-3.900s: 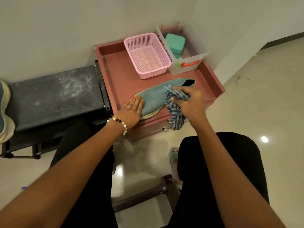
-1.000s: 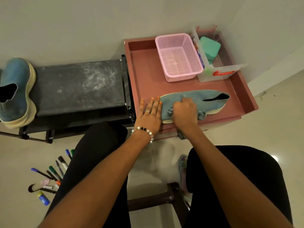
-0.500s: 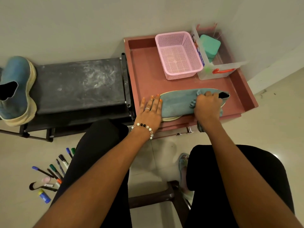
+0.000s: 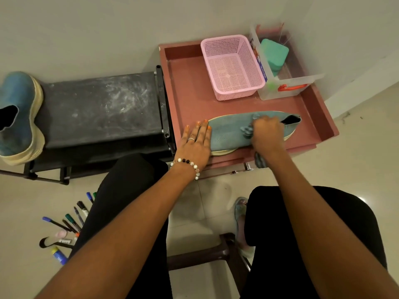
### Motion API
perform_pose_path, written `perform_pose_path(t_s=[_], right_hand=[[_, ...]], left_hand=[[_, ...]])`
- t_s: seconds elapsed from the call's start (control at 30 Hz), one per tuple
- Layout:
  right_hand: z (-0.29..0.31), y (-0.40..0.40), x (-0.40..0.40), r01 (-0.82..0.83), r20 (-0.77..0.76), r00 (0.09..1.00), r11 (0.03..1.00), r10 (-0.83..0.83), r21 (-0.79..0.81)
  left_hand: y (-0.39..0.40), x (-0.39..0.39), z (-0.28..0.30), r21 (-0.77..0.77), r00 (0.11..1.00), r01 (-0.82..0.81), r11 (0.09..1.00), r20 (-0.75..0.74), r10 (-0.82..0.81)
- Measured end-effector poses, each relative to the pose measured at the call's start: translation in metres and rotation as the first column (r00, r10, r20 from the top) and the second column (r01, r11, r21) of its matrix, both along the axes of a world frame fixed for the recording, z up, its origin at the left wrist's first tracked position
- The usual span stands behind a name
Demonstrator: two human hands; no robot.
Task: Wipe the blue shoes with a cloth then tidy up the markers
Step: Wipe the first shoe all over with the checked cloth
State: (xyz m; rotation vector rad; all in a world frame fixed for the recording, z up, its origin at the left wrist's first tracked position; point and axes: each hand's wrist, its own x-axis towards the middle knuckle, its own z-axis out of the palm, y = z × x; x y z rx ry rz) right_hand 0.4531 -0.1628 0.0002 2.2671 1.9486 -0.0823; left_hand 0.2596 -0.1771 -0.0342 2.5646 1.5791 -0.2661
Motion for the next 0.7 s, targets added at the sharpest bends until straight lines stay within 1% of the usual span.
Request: perform_pose_path(t_s=[0.07, 0.13, 0.2, 0.27, 0.33, 0.4, 0.47, 0.5, 0.6, 0.67, 0.7], right_hand=[[0.003, -0.002, 0.007, 0.074, 0.025, 0.997, 0.997, -0.074, 0.004], [0.005, -0.006, -0.011, 0.058, 0.060, 0.997, 0.998, -0.056, -0.021], [0.004, -0.012, -0.042, 0.016, 0.043, 0.999, 0.999, -0.014, -0.047], [0.001, -0.016, -0.076, -0.044, -0.034, 0.999, 0.997, 0.043, -0.056], [-0.002, -0.017, -0.097, -0.108, -0.128, 0.986, 0.994, 0.103, -0.029], [-0.006, -0.014, -0.092, -0.157, -0.215, 0.965, 0.987, 0.149, -0.021], [-0.008, -0.011, -0.067, -0.115, -0.314, 0.944, 0.993, 0.102, -0.023], [-0.008, -0.009, -0.049, -0.073, -0.316, 0.946, 0.997, 0.064, -0.017], [-0.006, -0.003, 0.005, 0.058, -0.162, 0.985, 0.997, -0.051, 0.043], [-0.004, -0.003, 0.015, 0.126, -0.128, 0.985, 0.991, -0.119, 0.044], [-0.002, -0.005, 0.010, 0.131, -0.096, 0.987, 0.990, -0.127, 0.042]], left_hand=[[0.000, 0.000, -0.001, 0.002, 1.000, 0.002, 1.000, 0.004, -0.002], [0.000, 0.001, -0.001, 0.007, 1.000, 0.009, 1.000, 0.006, -0.009], [0.000, 0.001, -0.002, 0.011, 1.000, 0.003, 1.000, 0.004, -0.003], [0.000, 0.001, -0.003, -0.012, 1.000, -0.012, 1.000, -0.009, 0.012], [0.001, 0.000, -0.002, -0.040, 0.999, -0.026, 0.999, -0.037, 0.025], [0.001, -0.001, -0.001, -0.030, 0.999, -0.022, 0.999, -0.048, 0.021], [0.000, 0.000, 0.000, -0.006, 0.999, -0.006, 1.000, -0.032, 0.006], [-0.002, 0.001, 0.001, -0.002, 1.000, 0.000, 1.000, -0.025, 0.000], [-0.002, 0.001, -0.001, 0.015, 1.000, -0.006, 1.000, 0.006, 0.006], [-0.001, 0.001, -0.001, 0.004, 1.000, -0.001, 1.000, 0.023, 0.001], [-0.001, 0.001, -0.001, 0.000, 1.000, 0.000, 1.000, 0.025, 0.000]])
